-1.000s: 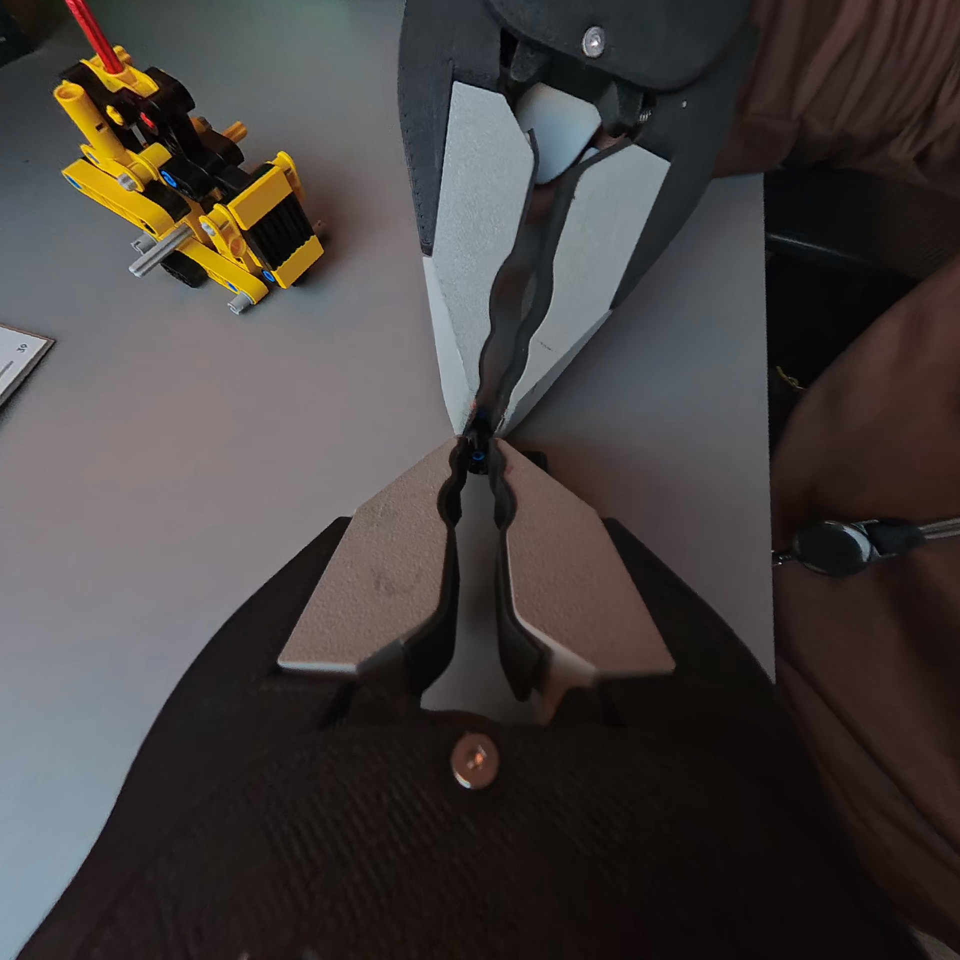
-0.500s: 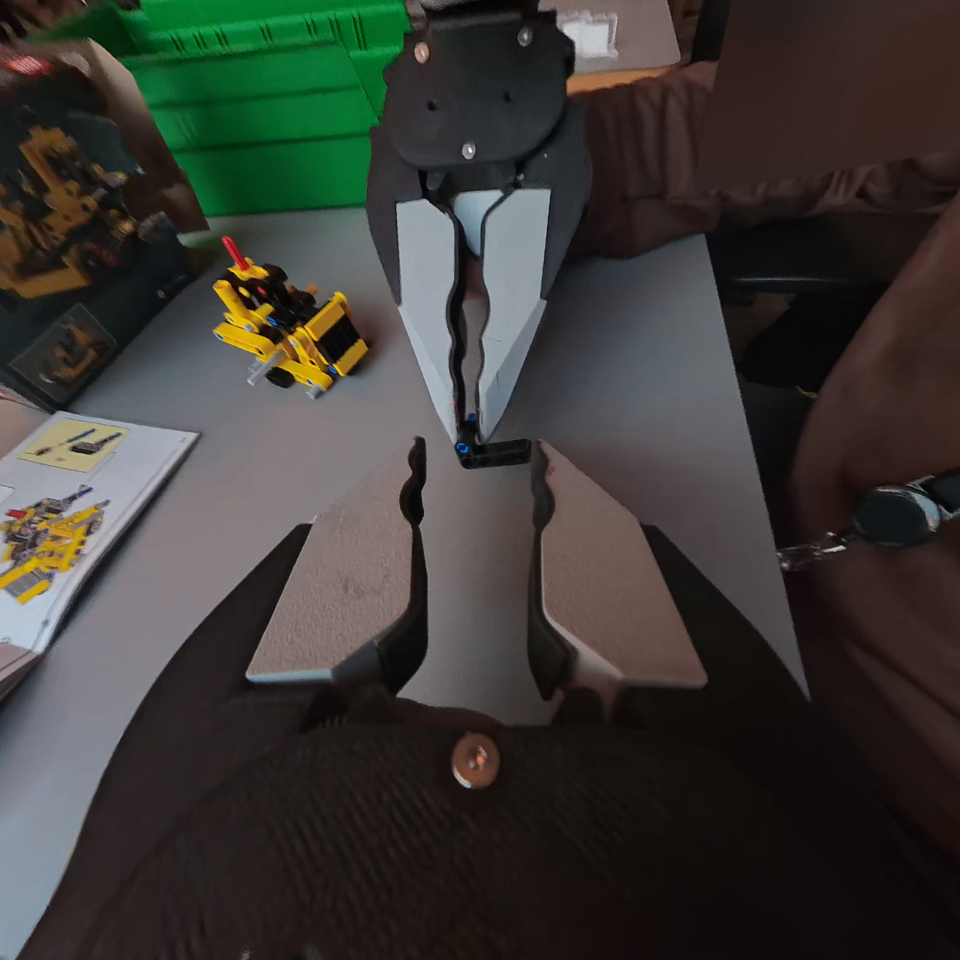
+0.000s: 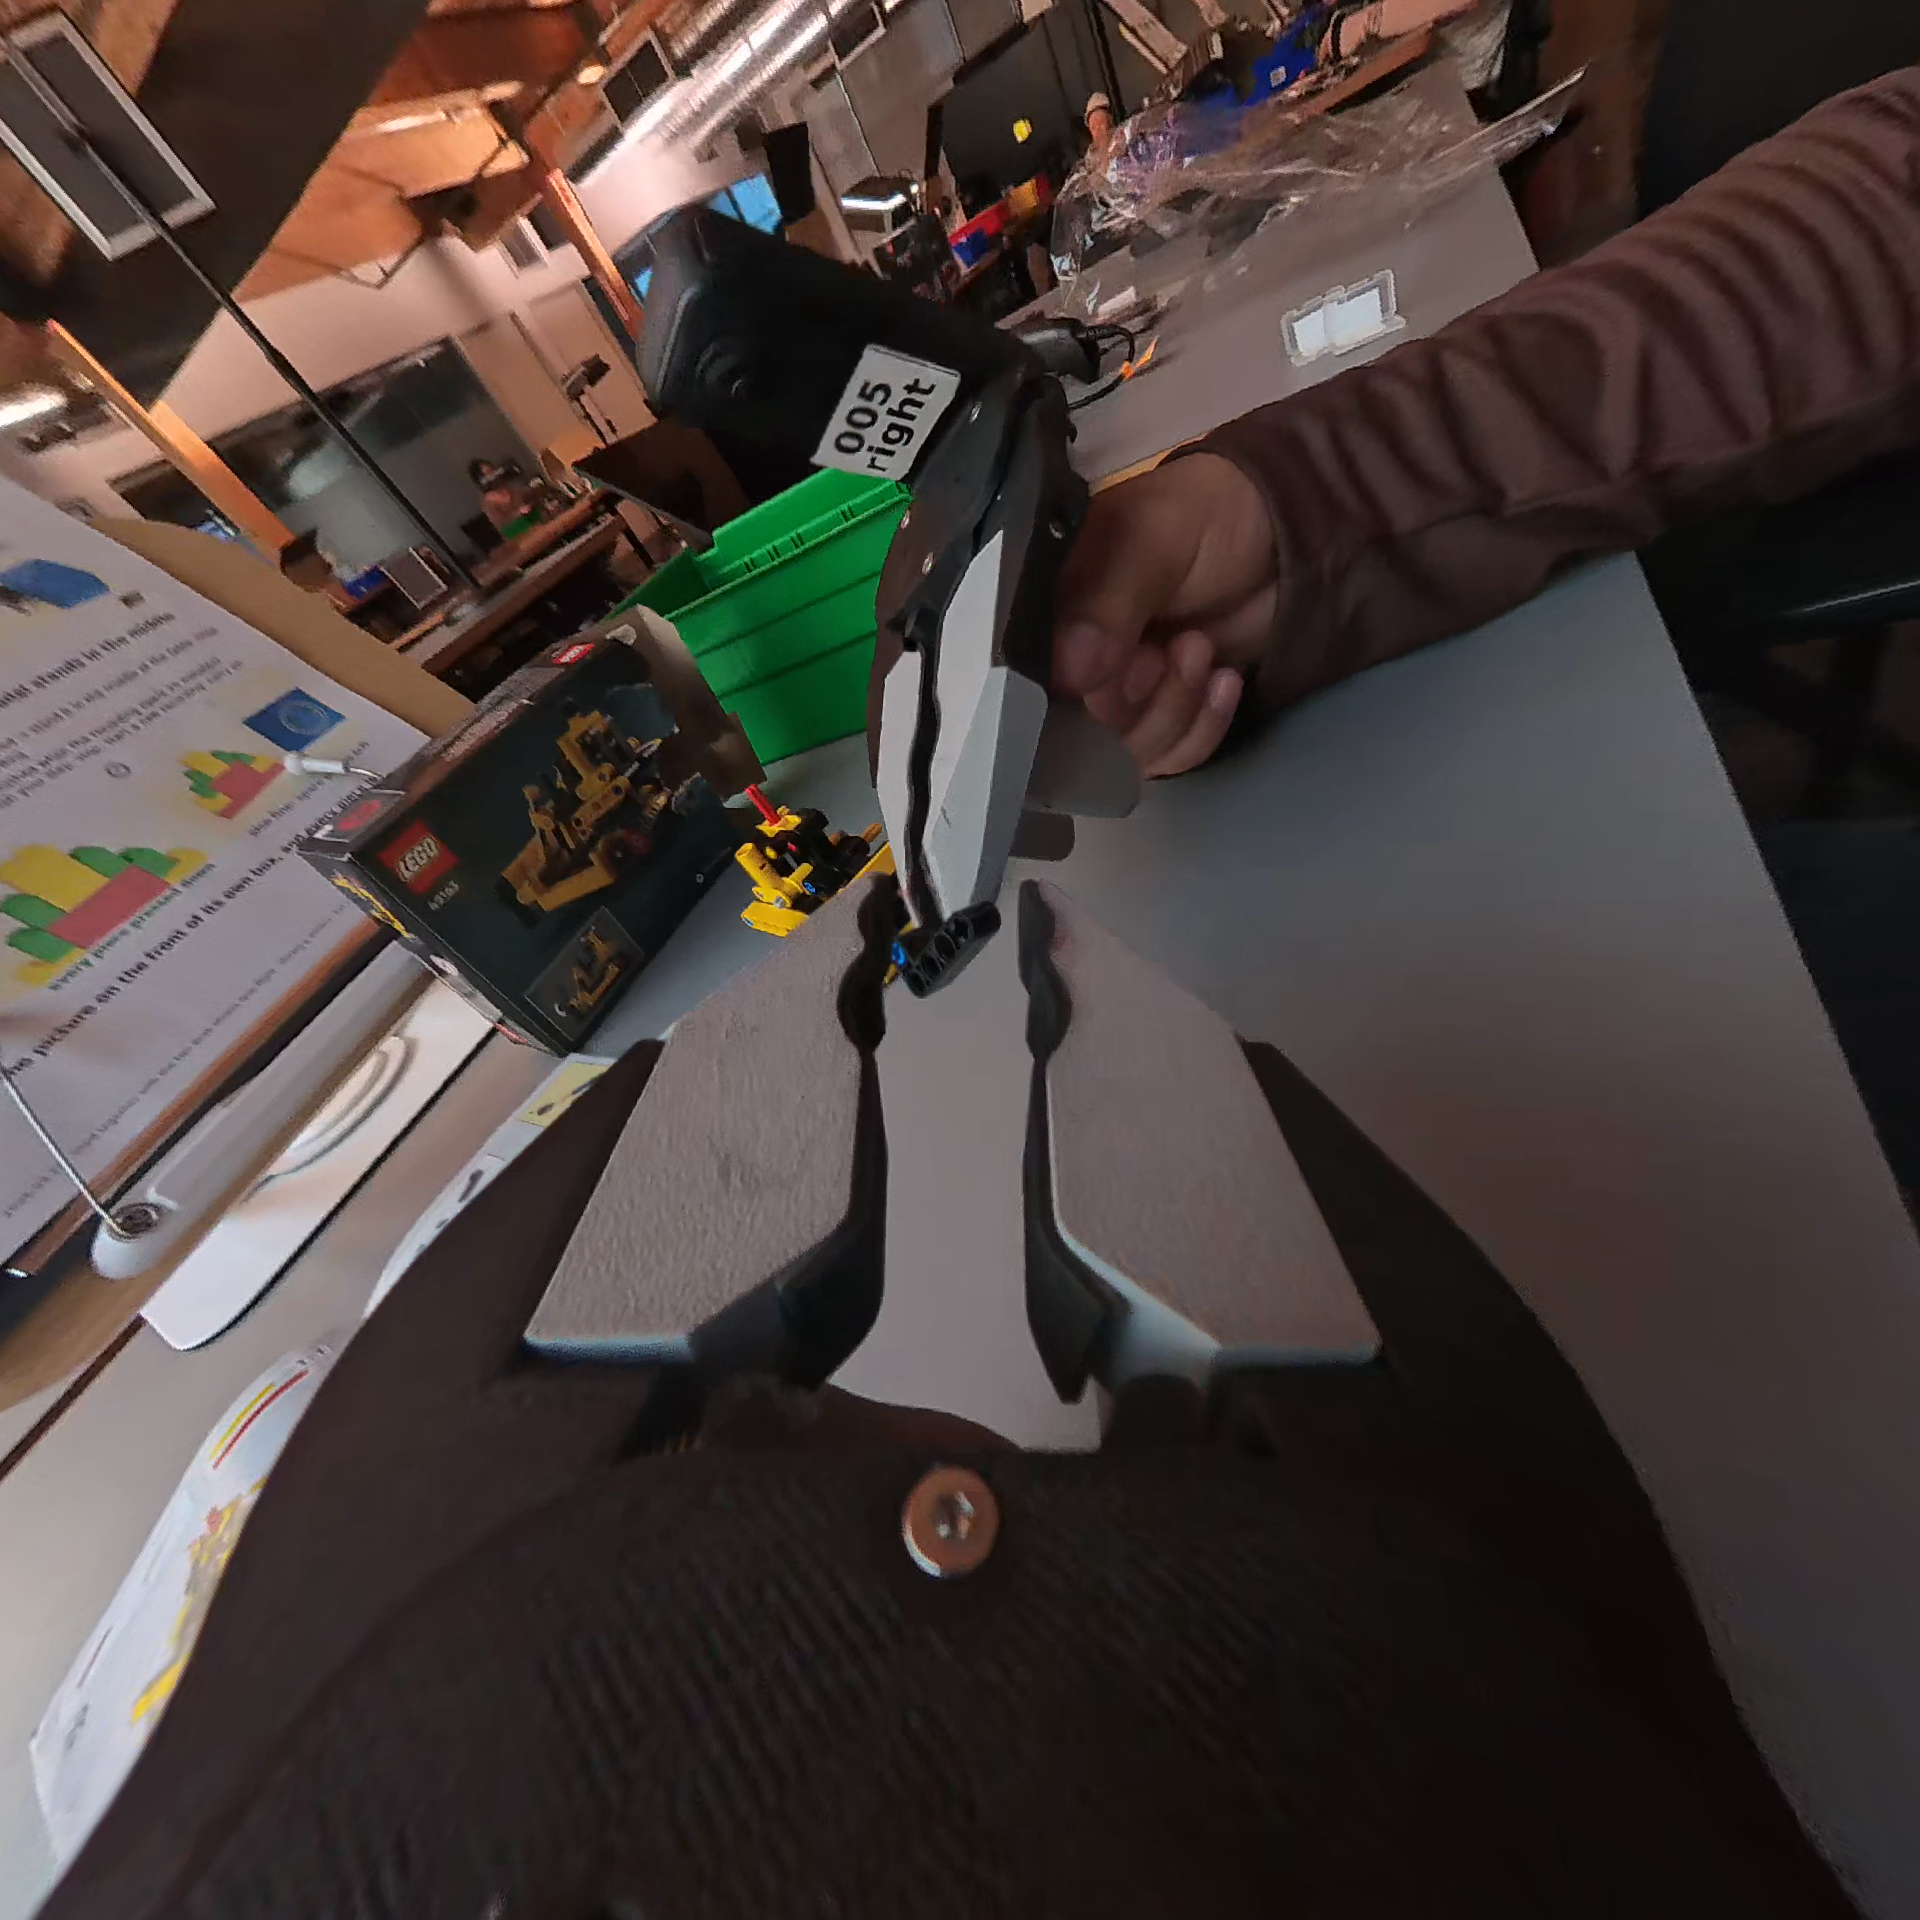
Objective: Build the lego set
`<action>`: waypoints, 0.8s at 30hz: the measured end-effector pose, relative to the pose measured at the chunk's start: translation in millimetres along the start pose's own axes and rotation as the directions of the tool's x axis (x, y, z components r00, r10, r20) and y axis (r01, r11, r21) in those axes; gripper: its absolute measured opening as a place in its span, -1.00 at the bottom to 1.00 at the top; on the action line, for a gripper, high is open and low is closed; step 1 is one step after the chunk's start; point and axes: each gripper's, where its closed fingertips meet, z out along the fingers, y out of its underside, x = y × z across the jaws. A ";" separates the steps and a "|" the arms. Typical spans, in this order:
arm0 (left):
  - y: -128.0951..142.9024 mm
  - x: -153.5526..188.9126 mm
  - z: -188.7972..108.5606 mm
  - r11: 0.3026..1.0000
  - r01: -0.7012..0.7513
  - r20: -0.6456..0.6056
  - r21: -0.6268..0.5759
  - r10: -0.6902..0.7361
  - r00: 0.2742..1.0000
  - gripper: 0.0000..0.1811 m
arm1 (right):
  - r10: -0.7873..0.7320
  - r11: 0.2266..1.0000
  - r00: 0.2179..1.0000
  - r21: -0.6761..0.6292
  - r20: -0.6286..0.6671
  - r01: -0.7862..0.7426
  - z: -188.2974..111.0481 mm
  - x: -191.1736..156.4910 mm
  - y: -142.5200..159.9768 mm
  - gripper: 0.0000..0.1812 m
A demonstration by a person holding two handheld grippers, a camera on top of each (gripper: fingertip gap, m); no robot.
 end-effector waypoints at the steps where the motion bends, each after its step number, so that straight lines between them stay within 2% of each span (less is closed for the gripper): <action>1: 0.8 -1.4 1.1 1.000 -0.017 0.011 -0.001 0.017 1.000 -0.83 | 0.022 1.000 1.000 -0.002 0.010 -0.022 0.7 0.2 0.6 -0.95; 4: 5.4 -2.9 4.1 1.000 -0.008 -0.009 -0.026 0.008 1.000 -0.97 | 0.088 0.996 0.995 -0.002 0.042 -0.088 1.5 1.9 2.3 -0.96; 10: 3.8 -2.9 1.8 1.000 -0.003 -0.016 -0.011 0.002 1.000 -0.86 | 0.154 0.988 0.985 0.007 0.081 -0.155 -0.6 2.7 1.9 -0.95; 14: 5.2 1.3 3.7 0.999 -0.042 -0.023 -0.023 0.041 0.999 -0.97 | 0.179 0.984 0.975 -0.004 0.130 -0.180 1.3 -3.1 3.0 -0.95; 18: 9.1 2.1 5.2 0.998 -0.035 -0.042 -0.050 0.033 0.999 -1.00 | 0.192 0.981 0.969 -0.033 0.155 -0.189 7.3 -5.4 8.9 -0.95; 21: 13.2 -3.8 6.1 0.995 0.047 -0.043 -0.083 -0.051 0.998 -1.00 | 0.182 0.983 0.969 -0.031 0.169 -0.179 6.6 -7.9 8.0 -0.95; 24: 16.9 -10.5 6.4 0.967 0.227 -0.067 -0.115 -0.235 0.970 -1.00 | 0.139 0.990 0.986 -0.034 0.092 -0.136 3.5 2.2 9.9 -0.95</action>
